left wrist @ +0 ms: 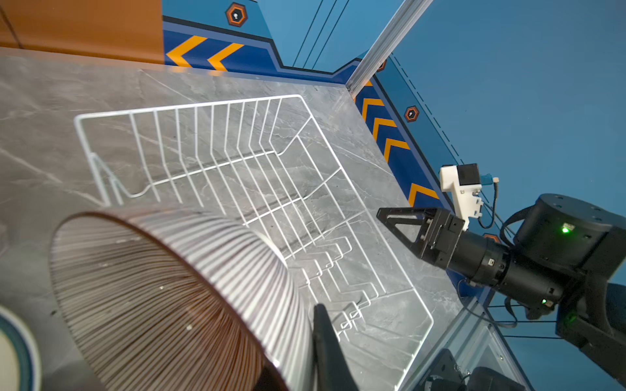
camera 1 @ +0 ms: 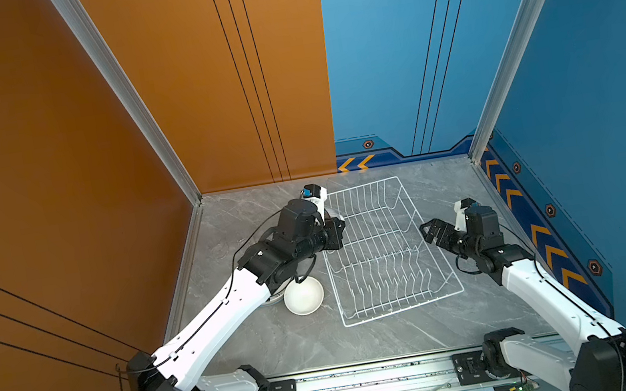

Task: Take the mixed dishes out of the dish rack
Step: 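Lift the striped bowl out of the rack with the left gripper, then lower the striped bowl beside the plates and open the left gripper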

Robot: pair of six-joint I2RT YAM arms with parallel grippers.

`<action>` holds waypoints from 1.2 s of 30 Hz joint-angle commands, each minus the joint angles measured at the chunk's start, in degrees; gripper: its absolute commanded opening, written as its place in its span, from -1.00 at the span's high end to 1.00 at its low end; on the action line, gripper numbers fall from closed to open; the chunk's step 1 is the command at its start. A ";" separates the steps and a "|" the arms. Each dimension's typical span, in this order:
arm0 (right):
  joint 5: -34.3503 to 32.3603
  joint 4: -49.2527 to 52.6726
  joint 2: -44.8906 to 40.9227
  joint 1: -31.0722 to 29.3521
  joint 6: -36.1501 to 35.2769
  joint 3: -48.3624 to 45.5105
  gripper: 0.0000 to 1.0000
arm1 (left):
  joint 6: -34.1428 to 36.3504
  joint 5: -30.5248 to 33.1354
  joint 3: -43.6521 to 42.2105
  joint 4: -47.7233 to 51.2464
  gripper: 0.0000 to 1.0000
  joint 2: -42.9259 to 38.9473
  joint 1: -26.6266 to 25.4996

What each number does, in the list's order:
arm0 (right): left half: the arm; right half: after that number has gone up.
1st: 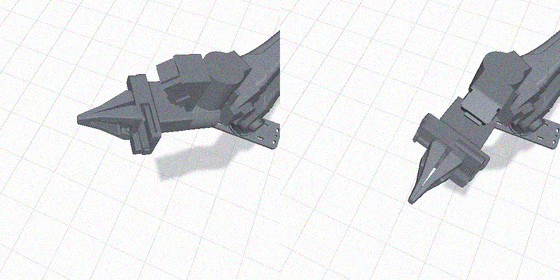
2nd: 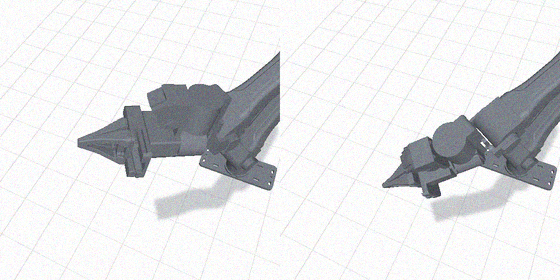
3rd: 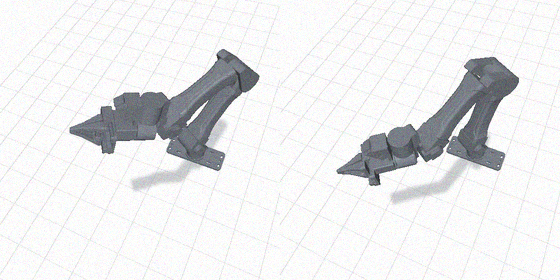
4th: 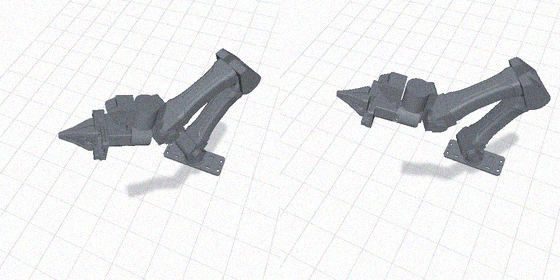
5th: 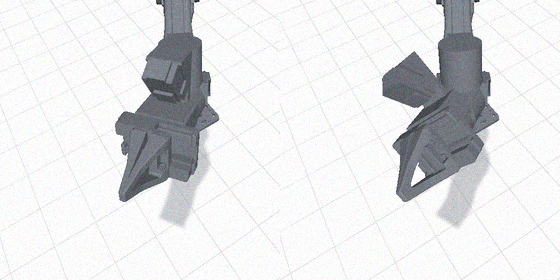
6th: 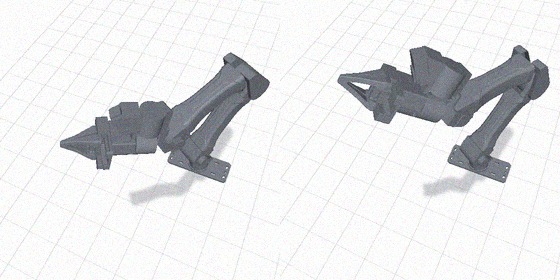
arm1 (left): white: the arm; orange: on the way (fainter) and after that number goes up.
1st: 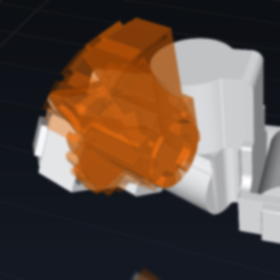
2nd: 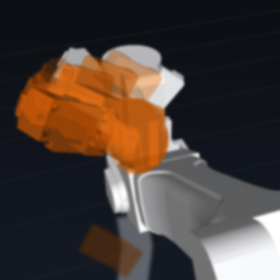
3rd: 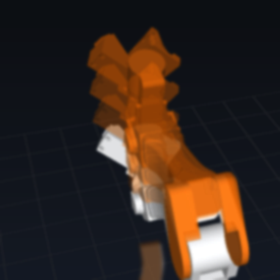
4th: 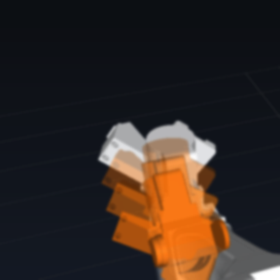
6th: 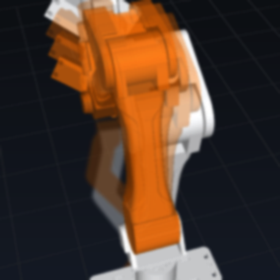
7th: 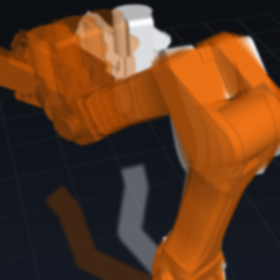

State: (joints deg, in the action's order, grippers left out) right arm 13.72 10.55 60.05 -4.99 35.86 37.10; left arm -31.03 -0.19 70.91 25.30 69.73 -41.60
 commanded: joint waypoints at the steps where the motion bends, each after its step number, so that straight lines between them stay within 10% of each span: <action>1: -0.61 2.01 -1.12 0.44 -1.12 0.36 -1.00 | 3.08 7.50 -3.30 7.86 1.00 -5.78 -0.01; 14: -2.00 2.84 -4.17 -0.01 0.26 -2.04 -1.00 | 0.71 10.10 -19.14 14.78 1.00 -15.77 1.18; 36: -3.17 3.43 -5.49 0.50 0.01 -4.41 -1.00 | 2.96 8.97 -20.14 14.43 1.00 -2.19 1.22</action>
State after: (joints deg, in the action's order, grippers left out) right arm 11.75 12.51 55.05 -4.91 36.05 33.50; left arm -29.34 8.40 49.80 40.66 66.85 -40.88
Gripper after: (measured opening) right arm 0.999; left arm 0.111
